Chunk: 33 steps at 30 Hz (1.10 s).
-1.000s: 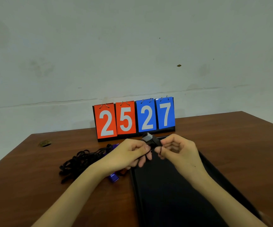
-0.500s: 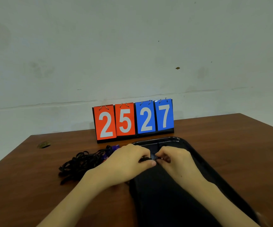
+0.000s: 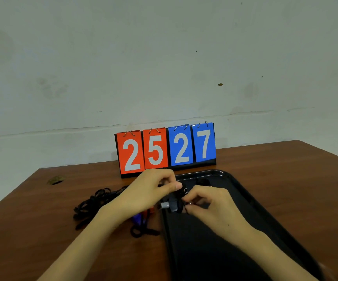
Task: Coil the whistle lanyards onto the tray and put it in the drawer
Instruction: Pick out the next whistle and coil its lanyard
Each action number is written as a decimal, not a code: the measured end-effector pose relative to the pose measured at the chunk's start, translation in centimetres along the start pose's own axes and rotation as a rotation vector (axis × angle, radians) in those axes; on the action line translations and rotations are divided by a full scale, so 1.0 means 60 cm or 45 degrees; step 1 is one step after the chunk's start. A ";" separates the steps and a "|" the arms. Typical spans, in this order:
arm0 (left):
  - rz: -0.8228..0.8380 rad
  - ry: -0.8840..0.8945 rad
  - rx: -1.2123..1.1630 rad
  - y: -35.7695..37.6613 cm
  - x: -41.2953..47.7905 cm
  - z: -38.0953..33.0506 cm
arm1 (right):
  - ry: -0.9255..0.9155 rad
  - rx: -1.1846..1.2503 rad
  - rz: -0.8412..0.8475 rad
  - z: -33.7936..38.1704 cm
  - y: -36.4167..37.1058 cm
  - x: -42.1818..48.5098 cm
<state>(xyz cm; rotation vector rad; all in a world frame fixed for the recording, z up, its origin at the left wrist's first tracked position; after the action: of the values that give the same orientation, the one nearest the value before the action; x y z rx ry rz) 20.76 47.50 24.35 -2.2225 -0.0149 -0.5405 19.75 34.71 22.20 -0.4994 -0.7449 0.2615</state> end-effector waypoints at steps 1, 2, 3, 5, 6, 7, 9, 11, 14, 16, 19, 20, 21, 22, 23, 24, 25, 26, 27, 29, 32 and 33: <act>0.011 -0.016 -0.044 0.005 0.000 0.001 | 0.023 0.043 -0.039 0.001 -0.007 0.000; 0.016 -0.035 -0.096 0.009 0.001 0.003 | 0.048 0.078 -0.072 0.001 -0.012 0.000; 0.011 -0.054 -0.147 0.011 0.002 0.004 | 0.072 0.113 -0.097 0.000 -0.015 0.000; -0.005 -0.102 -0.224 0.012 0.004 0.007 | 0.129 0.196 -0.148 -0.002 -0.020 0.000; 0.007 -0.136 -0.255 0.014 0.004 0.008 | 0.163 0.244 -0.183 -0.005 -0.024 0.000; 0.030 -0.168 -0.292 0.019 0.002 0.008 | 0.196 0.292 -0.225 -0.008 -0.029 0.001; 0.056 -0.212 -0.380 0.031 -0.003 0.004 | 0.243 0.367 -0.320 -0.015 -0.041 0.003; 0.032 -0.239 -0.400 0.040 -0.005 0.001 | 0.275 0.378 -0.443 -0.023 -0.058 0.005; -0.004 -0.247 -0.375 0.047 -0.006 -0.004 | 0.388 0.365 -0.623 -0.048 -0.080 0.004; 0.014 -0.246 -0.344 0.048 -0.009 -0.009 | 0.435 0.313 -0.678 -0.062 -0.088 0.003; 0.099 -0.156 -0.122 0.057 -0.014 -0.022 | 0.443 0.221 -0.698 -0.074 -0.091 0.002; 0.115 -0.115 -0.041 0.059 -0.016 -0.026 | 0.443 0.185 -0.695 -0.077 -0.090 0.002; 0.114 -0.079 0.021 0.059 -0.018 -0.031 | 0.436 0.126 -0.682 -0.079 -0.089 0.003; 0.096 -0.054 0.061 0.056 -0.019 -0.036 | 0.416 0.049 -0.654 -0.079 -0.086 0.003; 0.070 -0.040 0.092 0.052 -0.020 -0.041 | 0.381 -0.034 -0.617 -0.077 -0.081 0.004; 0.033 -0.026 0.129 0.045 -0.020 -0.047 | 0.328 -0.113 -0.575 -0.074 -0.076 0.005; -0.013 -0.009 0.176 0.035 -0.020 -0.052 | 0.260 -0.192 -0.527 -0.069 -0.070 0.007; -0.057 0.008 0.222 0.026 -0.020 -0.055 | 0.187 -0.267 -0.468 -0.063 -0.062 0.008; -0.086 0.025 0.257 0.017 -0.020 -0.058 | 0.125 -0.327 -0.400 -0.057 -0.053 0.009; -0.062 0.055 0.291 0.010 -0.020 -0.061 | 0.058 -0.366 -0.256 -0.051 -0.036 0.009; 0.027 0.050 0.285 0.010 -0.018 -0.055 | 0.018 -0.325 -0.047 -0.040 -0.011 0.008; 0.031 0.046 0.272 0.009 -0.016 -0.050 | 0.022 -0.304 0.010 -0.036 -0.004 0.006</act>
<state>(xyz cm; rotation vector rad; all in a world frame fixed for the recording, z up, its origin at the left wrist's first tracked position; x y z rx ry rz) 18.86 45.12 25.26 -2.0022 -0.0260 -0.5398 21.54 33.93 21.17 -0.7299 -0.7617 0.1763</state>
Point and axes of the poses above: each hand's wrist, its own x-axis towards the middle knuckle, its own y-axis out of the palm, z = x × y, the point moved 8 cm from there along x, towards the middle knuckle, and after that the axes turned 8 degrees about -z, right-handed, at the moved point
